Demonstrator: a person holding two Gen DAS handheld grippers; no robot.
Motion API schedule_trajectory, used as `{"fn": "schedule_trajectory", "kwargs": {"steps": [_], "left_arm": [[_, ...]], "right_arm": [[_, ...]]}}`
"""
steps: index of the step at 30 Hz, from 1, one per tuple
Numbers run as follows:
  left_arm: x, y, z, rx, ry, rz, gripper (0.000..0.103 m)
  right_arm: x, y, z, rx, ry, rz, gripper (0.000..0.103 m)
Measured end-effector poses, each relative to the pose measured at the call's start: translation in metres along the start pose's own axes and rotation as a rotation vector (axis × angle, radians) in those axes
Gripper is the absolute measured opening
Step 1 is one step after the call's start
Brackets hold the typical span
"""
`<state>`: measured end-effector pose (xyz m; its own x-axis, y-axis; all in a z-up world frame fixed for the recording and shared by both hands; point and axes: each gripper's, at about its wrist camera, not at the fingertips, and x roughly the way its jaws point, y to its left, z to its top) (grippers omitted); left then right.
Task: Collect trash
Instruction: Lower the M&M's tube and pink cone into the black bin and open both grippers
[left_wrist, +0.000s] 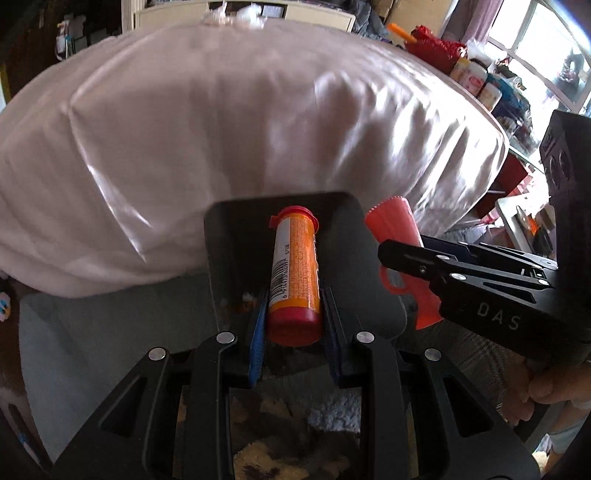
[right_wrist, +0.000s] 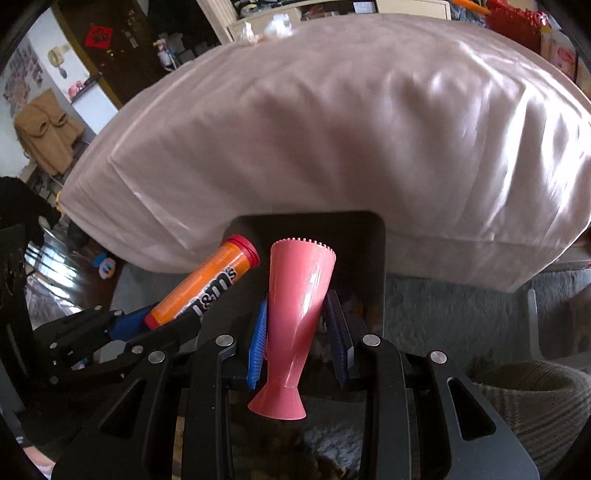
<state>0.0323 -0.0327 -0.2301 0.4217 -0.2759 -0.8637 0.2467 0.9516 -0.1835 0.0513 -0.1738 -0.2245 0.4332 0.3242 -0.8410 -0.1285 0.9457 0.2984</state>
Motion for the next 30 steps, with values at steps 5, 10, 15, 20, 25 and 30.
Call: {"fn": "schedule_trajectory", "kwargs": {"steps": [5,10,15,20,25,30], "left_arm": [[0.010,0.006,-0.007,-0.009,0.025,0.005,0.026],[0.016,0.010,-0.005,-0.012,0.056,0.014,0.026],[0.015,0.013,-0.003,-0.007,0.057,0.029,0.043],[0.009,0.018,-0.001,-0.020,0.043,0.049,0.056],[-0.007,0.028,0.006,-0.037,0.012,0.094,0.078],[-0.034,0.035,0.023,-0.064,-0.053,0.108,0.086]], "right_arm": [[0.004,-0.002,-0.004,0.013,0.007,-0.018,0.031],[0.004,-0.002,-0.002,0.023,0.006,-0.023,0.033],[0.006,-0.006,0.002,0.055,-0.002,-0.015,0.057],[0.000,-0.013,0.004,0.087,-0.027,-0.021,0.074],[-0.023,-0.023,0.013,0.104,-0.113,-0.038,0.099],[-0.051,-0.024,0.032,0.095,-0.203,-0.023,0.099]]}}
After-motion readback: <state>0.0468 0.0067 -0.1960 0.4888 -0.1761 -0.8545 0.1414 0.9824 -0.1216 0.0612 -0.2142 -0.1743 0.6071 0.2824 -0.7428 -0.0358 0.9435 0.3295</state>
